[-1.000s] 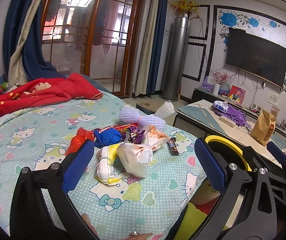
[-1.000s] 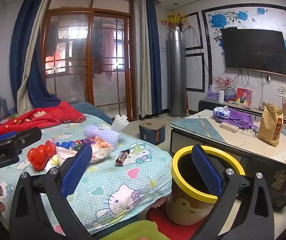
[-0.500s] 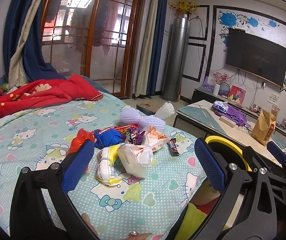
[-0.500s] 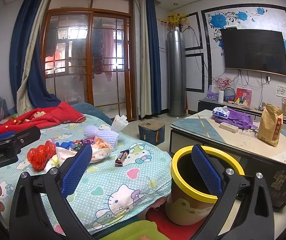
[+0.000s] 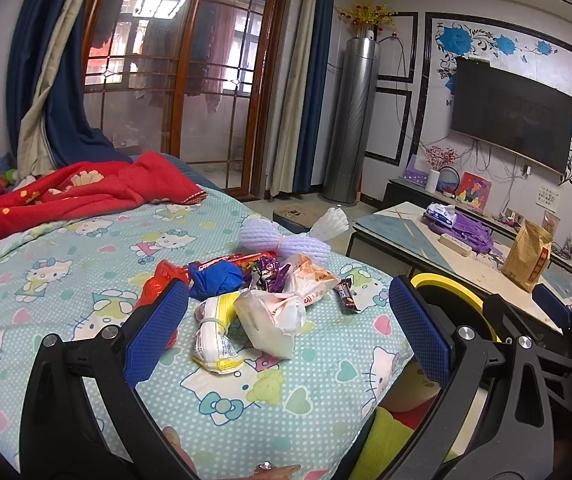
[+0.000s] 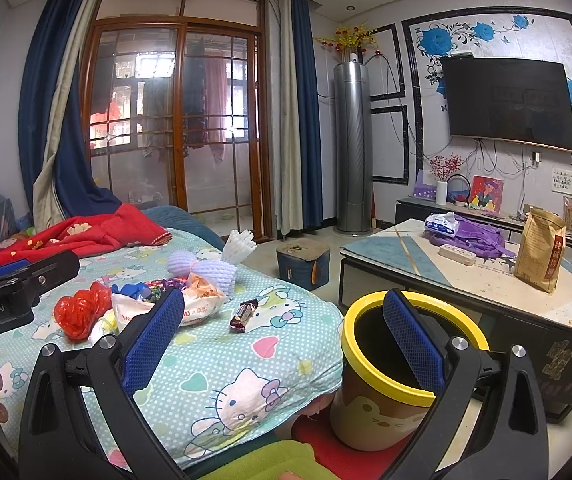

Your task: Collect trash

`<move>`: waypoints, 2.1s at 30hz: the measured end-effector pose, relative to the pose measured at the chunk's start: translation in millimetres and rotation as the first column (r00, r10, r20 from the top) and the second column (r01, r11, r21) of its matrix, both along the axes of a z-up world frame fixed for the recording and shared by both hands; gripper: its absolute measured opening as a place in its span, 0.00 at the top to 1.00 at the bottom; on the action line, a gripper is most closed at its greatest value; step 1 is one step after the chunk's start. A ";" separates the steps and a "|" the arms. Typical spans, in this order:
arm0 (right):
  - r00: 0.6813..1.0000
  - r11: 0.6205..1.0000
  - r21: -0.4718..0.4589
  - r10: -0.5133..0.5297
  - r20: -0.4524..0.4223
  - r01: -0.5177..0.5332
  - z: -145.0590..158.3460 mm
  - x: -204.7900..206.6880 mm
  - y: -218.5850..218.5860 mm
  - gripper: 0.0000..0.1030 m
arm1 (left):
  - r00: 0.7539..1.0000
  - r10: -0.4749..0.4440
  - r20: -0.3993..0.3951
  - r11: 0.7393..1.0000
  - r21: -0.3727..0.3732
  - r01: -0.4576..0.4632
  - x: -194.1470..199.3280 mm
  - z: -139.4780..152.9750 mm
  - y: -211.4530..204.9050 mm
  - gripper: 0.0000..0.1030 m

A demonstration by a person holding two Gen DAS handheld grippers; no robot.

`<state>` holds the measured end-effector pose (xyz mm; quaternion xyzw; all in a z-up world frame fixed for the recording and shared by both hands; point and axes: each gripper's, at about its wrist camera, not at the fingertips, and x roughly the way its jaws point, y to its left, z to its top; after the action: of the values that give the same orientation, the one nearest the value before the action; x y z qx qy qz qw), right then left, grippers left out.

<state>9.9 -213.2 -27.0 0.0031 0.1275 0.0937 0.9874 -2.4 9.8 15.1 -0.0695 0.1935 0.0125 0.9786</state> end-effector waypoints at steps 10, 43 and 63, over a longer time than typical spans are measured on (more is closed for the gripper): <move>1.000 1.000 0.000 -0.001 0.000 0.001 0.1 0.7 0.4 0.06 | 1.000 0.000 0.002 1.000 0.001 0.000 -1.2 1.5 -0.3 0.10; 0.944 0.958 -0.007 0.282 -0.171 -0.287 0.2 45.4 85.9 0.06 | 0.976 0.213 -0.046 0.976 -0.047 -0.215 11.4 -13.7 84.9 0.10; 0.867 0.964 0.067 0.260 -0.424 -0.256 -41.2 124.0 140.8 0.21 | 0.954 0.168 -0.248 0.957 -0.192 -0.219 61.5 -56.8 155.8 0.10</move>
<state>133.9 -72.4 -68.2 0.0109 0.3404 0.2224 0.9135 59.1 165.6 -41.7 -0.1926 0.2976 0.0957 0.9301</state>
